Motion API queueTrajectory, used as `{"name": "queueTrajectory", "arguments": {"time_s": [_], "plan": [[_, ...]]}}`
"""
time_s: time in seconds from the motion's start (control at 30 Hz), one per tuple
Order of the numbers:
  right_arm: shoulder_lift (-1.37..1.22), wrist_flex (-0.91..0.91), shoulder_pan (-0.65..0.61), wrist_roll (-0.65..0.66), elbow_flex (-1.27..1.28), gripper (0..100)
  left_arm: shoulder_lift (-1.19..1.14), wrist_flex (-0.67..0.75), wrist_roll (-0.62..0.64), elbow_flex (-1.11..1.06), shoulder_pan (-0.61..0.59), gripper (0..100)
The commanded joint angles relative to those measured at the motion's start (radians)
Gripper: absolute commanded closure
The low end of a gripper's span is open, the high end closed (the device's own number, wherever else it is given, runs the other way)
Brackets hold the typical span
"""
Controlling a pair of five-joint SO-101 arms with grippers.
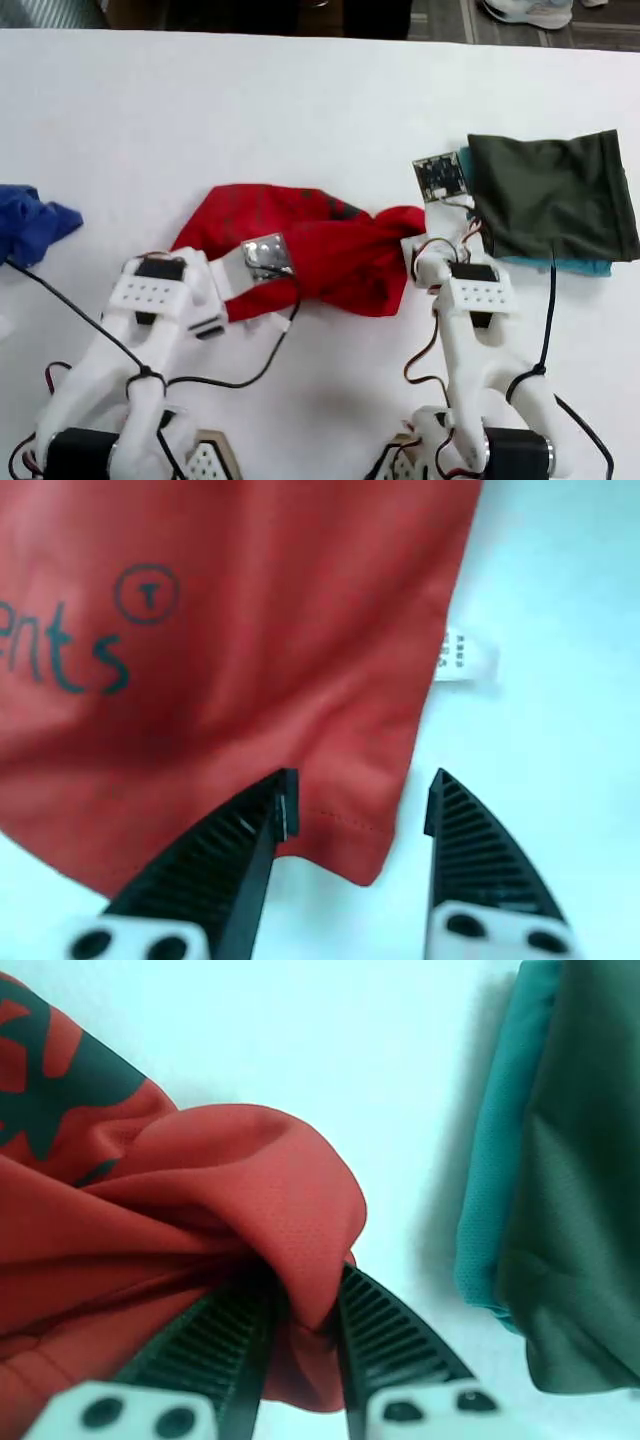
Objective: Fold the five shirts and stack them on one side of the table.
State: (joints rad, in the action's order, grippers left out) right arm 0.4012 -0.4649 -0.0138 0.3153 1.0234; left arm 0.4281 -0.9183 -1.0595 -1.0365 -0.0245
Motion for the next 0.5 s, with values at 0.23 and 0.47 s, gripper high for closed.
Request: {"name": "queueTrajectory", "arguments": {"time_s": [0.23,0.47], "plan": [[-0.001,0.012,0.005,-0.006,-0.026,97.8,-0.219,-0.014,0.005,0.119,-0.006,78],[0.002,0.012,0.007,-0.006,-0.026,97.8,-0.224,-0.015,-0.005,0.12,-0.005,87]]}}
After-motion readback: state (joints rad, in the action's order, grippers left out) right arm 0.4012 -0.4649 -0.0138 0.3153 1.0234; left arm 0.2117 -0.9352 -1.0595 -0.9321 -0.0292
